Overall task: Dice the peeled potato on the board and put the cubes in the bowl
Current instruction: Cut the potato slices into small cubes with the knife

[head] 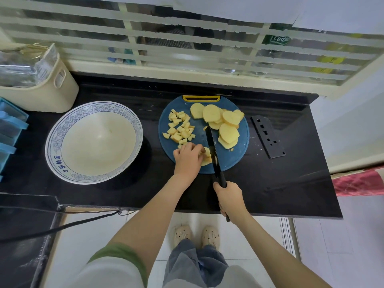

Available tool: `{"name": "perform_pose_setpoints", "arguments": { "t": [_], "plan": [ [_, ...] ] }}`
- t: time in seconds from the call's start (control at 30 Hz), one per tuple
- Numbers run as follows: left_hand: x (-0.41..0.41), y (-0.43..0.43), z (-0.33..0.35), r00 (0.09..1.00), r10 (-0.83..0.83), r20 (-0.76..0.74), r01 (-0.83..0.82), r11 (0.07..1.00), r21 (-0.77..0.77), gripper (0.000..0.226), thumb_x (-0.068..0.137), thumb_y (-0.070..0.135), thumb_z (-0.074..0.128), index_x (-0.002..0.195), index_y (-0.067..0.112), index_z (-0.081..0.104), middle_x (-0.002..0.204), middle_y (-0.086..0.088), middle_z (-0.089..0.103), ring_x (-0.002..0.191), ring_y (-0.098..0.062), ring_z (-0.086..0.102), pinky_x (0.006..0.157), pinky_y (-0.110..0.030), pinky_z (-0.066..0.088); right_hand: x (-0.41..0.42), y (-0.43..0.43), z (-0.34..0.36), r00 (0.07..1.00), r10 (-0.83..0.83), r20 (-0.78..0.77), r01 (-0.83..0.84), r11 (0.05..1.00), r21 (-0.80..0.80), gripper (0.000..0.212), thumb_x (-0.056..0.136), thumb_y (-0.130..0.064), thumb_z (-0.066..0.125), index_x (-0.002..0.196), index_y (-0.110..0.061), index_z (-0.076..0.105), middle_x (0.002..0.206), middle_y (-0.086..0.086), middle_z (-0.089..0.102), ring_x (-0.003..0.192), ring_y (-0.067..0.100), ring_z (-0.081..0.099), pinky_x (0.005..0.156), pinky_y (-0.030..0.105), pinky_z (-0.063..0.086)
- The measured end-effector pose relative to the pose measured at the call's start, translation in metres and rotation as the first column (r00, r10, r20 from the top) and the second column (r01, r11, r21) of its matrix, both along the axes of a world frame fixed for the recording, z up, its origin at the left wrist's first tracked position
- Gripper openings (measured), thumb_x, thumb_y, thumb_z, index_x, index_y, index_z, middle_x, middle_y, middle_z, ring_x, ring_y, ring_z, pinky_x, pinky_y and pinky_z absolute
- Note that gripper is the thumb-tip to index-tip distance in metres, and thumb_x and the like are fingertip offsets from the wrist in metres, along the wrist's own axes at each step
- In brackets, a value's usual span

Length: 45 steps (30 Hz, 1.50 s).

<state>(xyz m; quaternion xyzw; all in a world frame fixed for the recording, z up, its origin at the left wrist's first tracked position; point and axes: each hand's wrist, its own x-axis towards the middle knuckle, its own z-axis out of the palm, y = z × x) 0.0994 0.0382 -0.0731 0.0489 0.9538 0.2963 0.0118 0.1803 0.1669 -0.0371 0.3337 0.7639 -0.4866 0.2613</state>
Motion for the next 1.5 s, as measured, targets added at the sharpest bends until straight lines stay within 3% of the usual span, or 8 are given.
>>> {"name": "perform_pose_setpoints", "arguments": {
  "t": [0.27,0.43,0.5,0.67,0.93,1.1,1.3,1.5],
  "plan": [
    [-0.006,0.002,-0.002,0.999,-0.012,0.049,0.007,0.996,0.093,0.003,0.089,0.011,0.061,0.087,0.012,0.063,0.106,-0.002,0.056,0.102,-0.020,0.047,0.083,-0.031,0.022,-0.006,-0.001,-0.008,0.997,0.005,0.073,-0.007,1.000,0.022,0.019,0.099,-0.023,0.049,0.082,-0.014,0.051,0.074,0.006,0.053,0.063,0.018,0.052,0.060,0.031,0.048],
    [-0.012,-0.002,-0.004,0.991,-0.064,0.118,0.049,0.990,0.129,0.009,0.090,0.011,0.059,0.083,0.016,0.059,0.108,0.001,0.057,0.105,-0.021,0.045,0.077,-0.029,0.019,-0.009,-0.001,-0.010,0.994,0.015,0.109,-0.019,0.999,0.041,0.020,0.099,-0.022,0.050,0.080,-0.017,0.048,0.084,0.007,0.057,0.074,0.020,0.058,0.076,0.036,0.055],
    [-0.013,-0.003,-0.005,0.988,-0.071,0.138,0.056,0.993,0.105,0.008,0.092,0.015,0.057,0.085,0.018,0.059,0.113,0.004,0.056,0.109,-0.020,0.041,0.079,-0.029,0.018,-0.011,-0.001,-0.011,0.991,0.015,0.136,-0.019,0.999,0.035,0.019,0.099,-0.022,0.050,0.081,-0.017,0.048,0.083,0.007,0.057,0.072,0.020,0.057,0.071,0.035,0.055],
    [-0.012,-0.005,-0.004,0.982,-0.086,0.170,0.067,0.992,0.109,0.009,0.092,0.024,0.059,0.085,0.020,0.059,0.119,0.009,0.054,0.115,-0.018,0.034,0.082,-0.029,0.016,-0.018,0.000,-0.007,0.978,-0.049,0.204,0.054,0.998,-0.019,0.016,0.097,-0.020,0.049,0.085,-0.010,0.046,0.069,0.008,0.044,0.048,0.018,0.039,0.041,0.024,0.036],
    [-0.008,-0.002,0.008,0.981,-0.043,0.187,0.038,0.999,0.034,0.008,0.092,0.028,0.058,0.095,0.024,0.064,0.120,0.010,0.056,0.120,-0.019,0.035,0.088,-0.034,0.020,-0.011,-0.001,0.003,0.995,-0.085,0.052,0.090,0.991,-0.100,0.024,0.096,-0.020,0.051,0.075,-0.012,0.043,0.060,0.005,0.037,0.043,0.016,0.034,0.042,0.026,0.032],
    [-0.007,0.002,0.017,0.969,0.016,0.245,-0.035,0.997,0.073,0.019,0.092,0.029,0.057,0.110,0.022,0.058,0.120,0.004,0.055,0.121,-0.019,0.036,0.094,-0.036,0.024,-0.008,-0.003,0.014,0.993,-0.095,0.067,0.102,0.990,-0.094,0.022,0.096,-0.018,0.051,0.076,-0.013,0.044,0.063,0.004,0.038,0.047,0.015,0.035,0.041,0.024,0.032],
    [-0.009,-0.003,0.014,0.939,0.214,0.268,-0.250,0.962,0.111,0.019,0.096,0.030,0.052,0.113,0.022,0.058,0.115,0.004,0.061,0.112,-0.022,0.045,0.089,-0.039,0.030,-0.005,-0.007,0.012,0.996,-0.064,0.057,0.069,0.994,-0.087,0.020,0.097,-0.019,0.051,0.079,-0.014,0.048,0.065,0.004,0.042,0.050,0.015,0.037,0.044,0.026,0.035],
    [-0.014,-0.006,0.007,0.914,0.207,0.349,-0.271,0.951,0.147,0.023,0.092,0.038,0.057,0.111,0.025,0.060,0.114,0.004,0.058,0.112,-0.021,0.046,0.089,-0.039,0.032,-0.005,-0.012,0.000,0.995,-0.027,0.101,0.035,0.996,-0.077,0.013,0.098,-0.020,0.050,0.087,-0.013,0.051,0.074,0.007,0.048,0.055,0.016,0.042,0.047,0.027,0.039]
  ]
}}
